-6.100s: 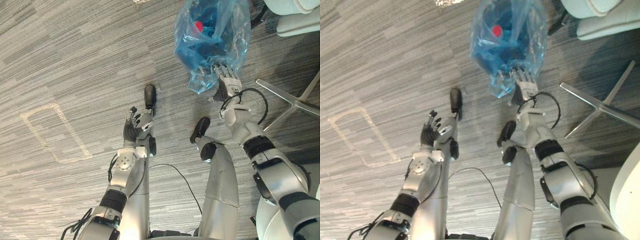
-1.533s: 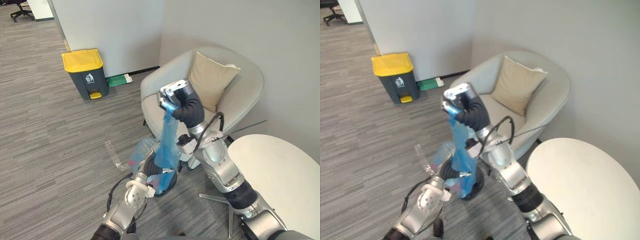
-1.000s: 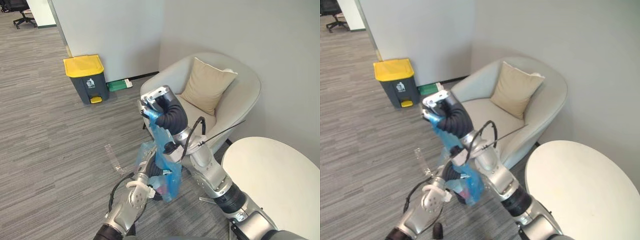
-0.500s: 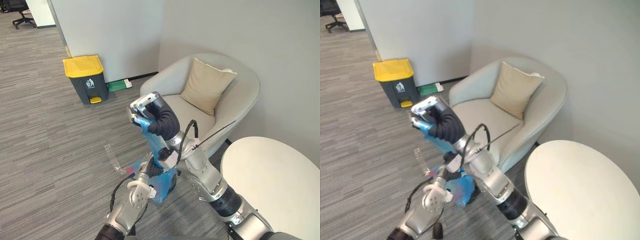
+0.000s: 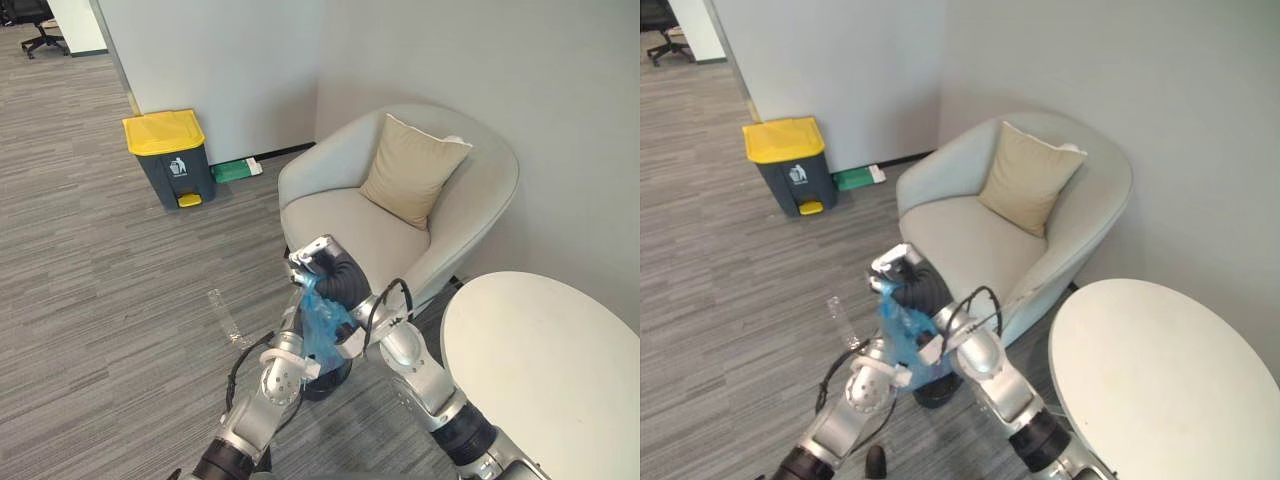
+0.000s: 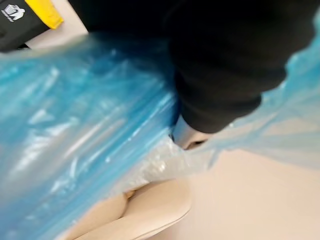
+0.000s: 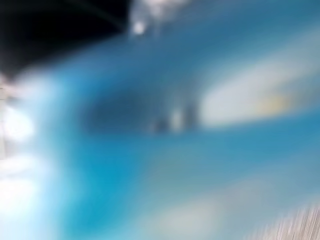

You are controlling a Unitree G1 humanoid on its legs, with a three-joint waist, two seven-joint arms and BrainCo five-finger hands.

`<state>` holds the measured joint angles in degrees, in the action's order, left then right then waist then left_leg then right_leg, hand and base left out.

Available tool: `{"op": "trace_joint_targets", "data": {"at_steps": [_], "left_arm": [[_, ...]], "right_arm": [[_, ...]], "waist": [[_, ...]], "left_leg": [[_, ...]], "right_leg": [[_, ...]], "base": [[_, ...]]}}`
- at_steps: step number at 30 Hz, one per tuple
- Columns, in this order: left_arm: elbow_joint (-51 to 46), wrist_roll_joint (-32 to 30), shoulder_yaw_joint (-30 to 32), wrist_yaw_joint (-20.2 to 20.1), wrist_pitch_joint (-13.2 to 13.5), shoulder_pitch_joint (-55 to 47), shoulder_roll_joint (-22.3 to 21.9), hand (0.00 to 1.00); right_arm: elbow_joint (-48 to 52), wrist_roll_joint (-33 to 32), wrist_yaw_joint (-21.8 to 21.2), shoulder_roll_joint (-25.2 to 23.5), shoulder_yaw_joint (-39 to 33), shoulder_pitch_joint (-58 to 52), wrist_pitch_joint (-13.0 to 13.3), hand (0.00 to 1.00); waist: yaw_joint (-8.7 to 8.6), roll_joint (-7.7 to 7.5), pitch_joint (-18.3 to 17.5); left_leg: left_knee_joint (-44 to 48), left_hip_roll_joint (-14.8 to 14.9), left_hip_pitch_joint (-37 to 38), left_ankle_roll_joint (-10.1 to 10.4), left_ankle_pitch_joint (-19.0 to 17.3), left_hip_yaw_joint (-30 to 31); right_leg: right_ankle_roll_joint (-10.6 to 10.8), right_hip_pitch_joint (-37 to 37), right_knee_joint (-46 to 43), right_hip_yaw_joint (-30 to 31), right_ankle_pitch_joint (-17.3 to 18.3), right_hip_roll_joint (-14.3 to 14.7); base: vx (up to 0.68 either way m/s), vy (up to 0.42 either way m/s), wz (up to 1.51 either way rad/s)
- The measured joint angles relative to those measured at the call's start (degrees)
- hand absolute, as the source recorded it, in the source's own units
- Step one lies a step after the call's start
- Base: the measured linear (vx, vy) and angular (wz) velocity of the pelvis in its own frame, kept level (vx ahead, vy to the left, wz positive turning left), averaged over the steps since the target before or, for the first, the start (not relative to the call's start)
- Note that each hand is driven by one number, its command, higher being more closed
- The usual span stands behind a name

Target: Gather rubbish on tea table into small bin, then transfer packed bag to large trash can.

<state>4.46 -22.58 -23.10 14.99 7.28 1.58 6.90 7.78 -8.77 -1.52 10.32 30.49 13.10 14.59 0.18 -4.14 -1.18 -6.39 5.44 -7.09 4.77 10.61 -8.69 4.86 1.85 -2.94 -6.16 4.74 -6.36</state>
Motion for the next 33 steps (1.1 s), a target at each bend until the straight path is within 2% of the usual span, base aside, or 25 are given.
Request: {"op": "trace_joint_targets", "data": {"at_steps": [6,12,16,21,26,29,33], "left_arm": [[-2.9,2.6,1.4,1.2,0.9,0.0,0.0,1.00],[-4.8,3.3,2.6,1.8,1.2,0.0,-0.1,1.00],[-7.5,4.5,4.2,2.4,1.3,-0.1,-0.1,1.00],[-7.9,4.9,5.4,2.6,1.3,-0.2,-0.1,1.00],[-8.0,6.5,7.0,2.6,1.3,-1.2,-0.2,1.00],[-8.3,7.6,8.7,2.7,1.3,-2.6,-0.9,1.00],[-8.3,9.3,9.5,2.7,1.3,-4.1,-1.3,1.00]], "right_arm": [[0.0,4.4,2.7,1.2,-2.0,-0.8,0.1,0.00],[0.4,9.0,6.0,2.3,-7.4,-0.8,0.2,0.00],[2.9,12.2,7.2,7.8,-10.5,-0.8,0.2,0.00],[7.1,13.4,7.9,11.4,-14.9,-1.1,1.2,0.00],[9.5,17.1,10.9,11.4,-17.8,-3.1,1.4,0.00],[11.1,20.5,13.4,8.6,-20.7,-5.3,1.6,0.00],[11.6,22.1,14.2,4.4,-22.5,-10.0,1.6,0.00]], "waist": [[-0.06,0.11,0.0],[-0.07,0.14,0.0],[-0.15,0.44,0.2],[-0.22,1.25,0.2],[-0.36,1.30,0.2],[-0.67,1.31,0.2],[-0.78,1.39,0.2]], "left_leg": [[0.0,0.0,0.0,0.0,0.0,0.0],[0.0,-0.1,0.0,0.0,0.0,0.1],[0.0,-0.1,0.0,0.0,0.0,0.1],[0.0,-0.1,0.0,0.0,0.0,0.1],[0.0,-0.1,0.0,0.0,0.0,0.1],[0.0,-0.1,0.0,0.0,0.0,0.1],[0.0,-0.1,0.1,0.0,0.0,0.1]], "right_leg": [[0.0,0.0,0.0,0.0,0.0,0.0],[0.0,-0.1,0.0,-0.1,0.0,-0.1],[0.0,-0.1,0.1,-0.1,0.0,-0.1],[0.1,-0.2,0.2,-0.1,0.0,-0.1],[0.1,-0.2,0.3,-0.1,-0.1,-0.1],[0.1,-0.2,0.3,-0.1,-0.1,-0.1],[0.0,-0.2,0.3,-0.1,0.0,-0.1]], "base": [[0.00,0.000,0.00],[0.00,0.000,0.00],[0.00,0.000,0.00],[0.00,0.000,0.00],[0.00,0.000,0.00],[0.00,0.000,0.00],[0.00,0.000,0.00]]}}
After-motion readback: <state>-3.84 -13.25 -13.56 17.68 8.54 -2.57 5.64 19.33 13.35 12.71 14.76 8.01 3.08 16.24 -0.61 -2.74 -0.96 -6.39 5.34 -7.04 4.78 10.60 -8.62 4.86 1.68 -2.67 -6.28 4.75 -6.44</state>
